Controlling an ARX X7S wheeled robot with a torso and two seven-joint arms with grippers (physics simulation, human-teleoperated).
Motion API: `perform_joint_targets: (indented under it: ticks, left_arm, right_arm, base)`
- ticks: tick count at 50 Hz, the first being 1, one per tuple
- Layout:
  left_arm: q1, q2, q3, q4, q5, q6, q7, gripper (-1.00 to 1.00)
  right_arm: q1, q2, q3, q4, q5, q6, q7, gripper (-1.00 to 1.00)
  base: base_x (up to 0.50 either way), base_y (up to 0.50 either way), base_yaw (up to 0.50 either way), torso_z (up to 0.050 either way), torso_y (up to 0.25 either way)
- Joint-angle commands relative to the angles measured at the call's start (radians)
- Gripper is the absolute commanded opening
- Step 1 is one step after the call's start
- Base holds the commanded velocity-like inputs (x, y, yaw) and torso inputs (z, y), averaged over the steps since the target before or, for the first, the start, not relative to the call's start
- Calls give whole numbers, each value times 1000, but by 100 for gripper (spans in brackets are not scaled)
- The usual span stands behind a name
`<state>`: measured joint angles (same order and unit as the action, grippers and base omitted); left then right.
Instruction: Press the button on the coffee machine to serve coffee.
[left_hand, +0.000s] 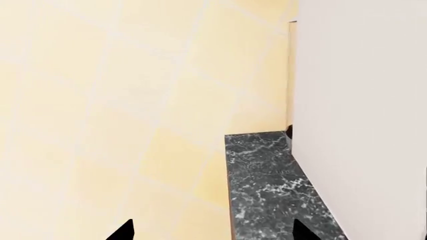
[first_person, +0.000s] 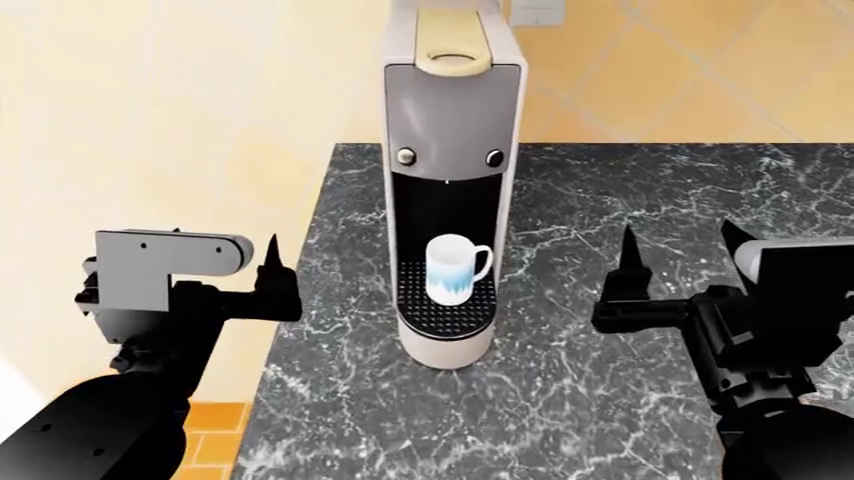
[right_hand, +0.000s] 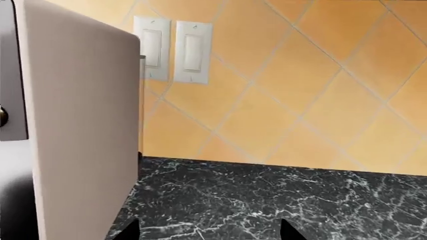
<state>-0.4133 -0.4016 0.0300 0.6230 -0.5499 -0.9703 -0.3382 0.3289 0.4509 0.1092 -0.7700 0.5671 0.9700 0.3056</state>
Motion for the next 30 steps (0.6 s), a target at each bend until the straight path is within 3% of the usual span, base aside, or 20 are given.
perform_joint_targets:
  ticks: [1, 14, 30]
  left_arm:
    - [6, -8, 8, -14, 13, 11, -5, 100]
    - [4, -10, 21, -15, 8, 11, -3, 100]
    - [8, -20, 23, -12, 2, 14, 0, 100]
  right_arm:
    - [-7, 4, -5, 4, 6, -1, -1, 100]
    - [-11, 33, 60, -93, 164, 30, -92, 100]
    - [74, 40, 108, -196, 398, 170, -52, 100]
  base:
    - [340, 0, 0, 0, 0]
    - [78, 0, 0, 0, 1]
    - [0, 0, 0, 0, 0]
